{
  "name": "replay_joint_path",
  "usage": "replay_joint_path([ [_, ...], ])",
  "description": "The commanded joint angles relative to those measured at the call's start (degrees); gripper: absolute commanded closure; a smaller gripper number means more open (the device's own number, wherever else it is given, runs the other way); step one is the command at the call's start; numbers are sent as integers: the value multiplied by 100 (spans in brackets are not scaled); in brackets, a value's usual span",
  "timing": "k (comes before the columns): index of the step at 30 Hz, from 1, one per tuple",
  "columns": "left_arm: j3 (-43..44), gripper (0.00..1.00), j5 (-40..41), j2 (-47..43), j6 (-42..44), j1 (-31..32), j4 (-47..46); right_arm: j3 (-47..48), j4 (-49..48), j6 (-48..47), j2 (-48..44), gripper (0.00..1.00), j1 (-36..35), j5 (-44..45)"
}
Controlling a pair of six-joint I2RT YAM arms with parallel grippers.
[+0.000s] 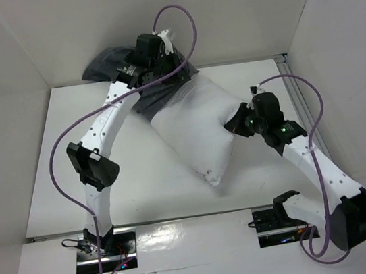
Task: Put the pillow into the pillowcase
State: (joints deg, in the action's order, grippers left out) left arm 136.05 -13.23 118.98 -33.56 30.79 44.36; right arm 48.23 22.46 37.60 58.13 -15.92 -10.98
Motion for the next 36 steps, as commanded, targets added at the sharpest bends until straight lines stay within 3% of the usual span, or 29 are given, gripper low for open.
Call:
replay_joint_path([
  [1, -551, 100, -506, -524, -335, 349, -867, -41, -891, -218, 583, 100, -34, -405],
  [6, -1072, 100, -215, -456, -450, 603, -1034, -41, -1182, -385, 1191, 100, 352, -815],
  [10, -449, 98, -153, -16, -187, 727, -745, -41, -1288, -333, 1158, 100, 949, -1336],
  [11, -448, 88, -153, -15, -125, 727, -744, -41, -1175, -333, 1026, 100, 1064, -1336],
  [13, -386, 54, -345, 37, 103, 727, -849, -41, -1121, -333, 972, 100, 1371, -1528],
  [14, -264, 20, -660, 99, 444, 727, -850, -41, -1208, -202, 972, 100, 1781, -1651],
  [16, -62, 3, -751, 204, 771, 727, -571, -94, -1803, 157, 1130, 100, 2206, -2246],
  [17, 209, 0, -542, 205, 1007, 675, -386, -94, -2137, 481, 1374, 100, 2321, -2320],
  [19, 212, 0, -374, 83, 1185, 570, -174, 264, -2299, 432, 1761, 100, 2322, -2268],
  [21, -268, 0, -49, -303, 1352, 368, -173, 712, -1748, 152, 2357, 98, 2322, -2268],
  [22, -463, 0, 152, -775, 1352, 306, -173, 958, -1675, 98, 2431, 86, 2322, -2346],
  [23, -683, 2, 363, -1041, 1413, 236, -234, 960, -1675, 98, 2431, 50, 2322, -2347],
  [24, -1233, 5, 905, -1313, 1466, 183, -409, 960, -1675, 37, 2336, 33, 2322, -2347],
  [25, -1561, 14, 1215, -1603, 1466, 182, -532, 960, -1527, -59, 2265, 23, 2322, -2243],
  [26, -1938, 46, 1427, -2206, 1466, 182, -708, 1039, -1386, -156, 2186, 16, 2322, -2015],
  [28, -3051, 74, 1753, -2720, 1466, 182, -1172, 1118, -887, -420, 1880, 2, 2260, -1602],
  [30, -3644, 100, 1990, -3177, 1353, 182, -1254, 1119, -647, -421, 1624, 0, 2260, -952],
  [32, -4426, 100, 2166, -3328, 1212, 182, -1254, 953, -480, -368, 1150, 0, 2365, -513],
  [33, -4699, 93, 2245, -3381, 1116, 130, -1254, 873, -479, -368, 1018, 0, 2366, -510],
  [34, -5250, 60, 2333, -3433, 924, 129, -1254, 794, -418, -316, 799, 0, 2366, -510],
  [36, -5911, 26, 2413, -3522, 712, 129, -1620, 487, -339, -315, 683, 0, 2314, -702],
])
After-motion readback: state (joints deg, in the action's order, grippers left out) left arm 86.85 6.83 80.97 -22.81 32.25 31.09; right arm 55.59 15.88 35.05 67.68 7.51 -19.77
